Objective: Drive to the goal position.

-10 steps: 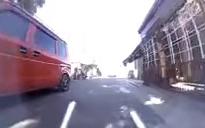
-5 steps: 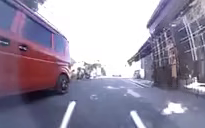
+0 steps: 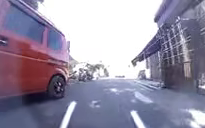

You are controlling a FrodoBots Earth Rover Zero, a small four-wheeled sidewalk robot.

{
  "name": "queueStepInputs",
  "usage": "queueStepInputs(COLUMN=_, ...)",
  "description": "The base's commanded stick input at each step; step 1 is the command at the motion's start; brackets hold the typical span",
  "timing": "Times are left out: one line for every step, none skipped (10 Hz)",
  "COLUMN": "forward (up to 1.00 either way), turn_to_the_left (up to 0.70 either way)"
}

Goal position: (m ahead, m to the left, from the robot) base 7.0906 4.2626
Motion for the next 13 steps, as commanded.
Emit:
queueStepInputs(forward=1.00, turn_to_the_left=-0.40)
queueStepInputs(forward=1.00, turn_to_the_left=-0.35)
queueStepInputs(forward=1.00, turn_to_the_left=-0.19)
queueStepInputs(forward=1.00, turn_to_the_left=0.00)
queueStepInputs(forward=1.00, turn_to_the_left=0.00)
queueStepInputs(forward=1.00, turn_to_the_left=0.00)
queueStepInputs(forward=1.00, turn_to_the_left=0.00)
queueStepInputs(forward=1.00, turn_to_the_left=0.00)
queueStepInputs(forward=1.00, turn_to_the_left=0.00)
queueStepInputs(forward=1.00, turn_to_the_left=0.00)
queueStepInputs(forward=1.00, turn_to_the_left=0.00)
queueStepInputs(forward=1.00, turn_to_the_left=0.00)
queueStepInputs(forward=1.00, turn_to_the_left=0.00)
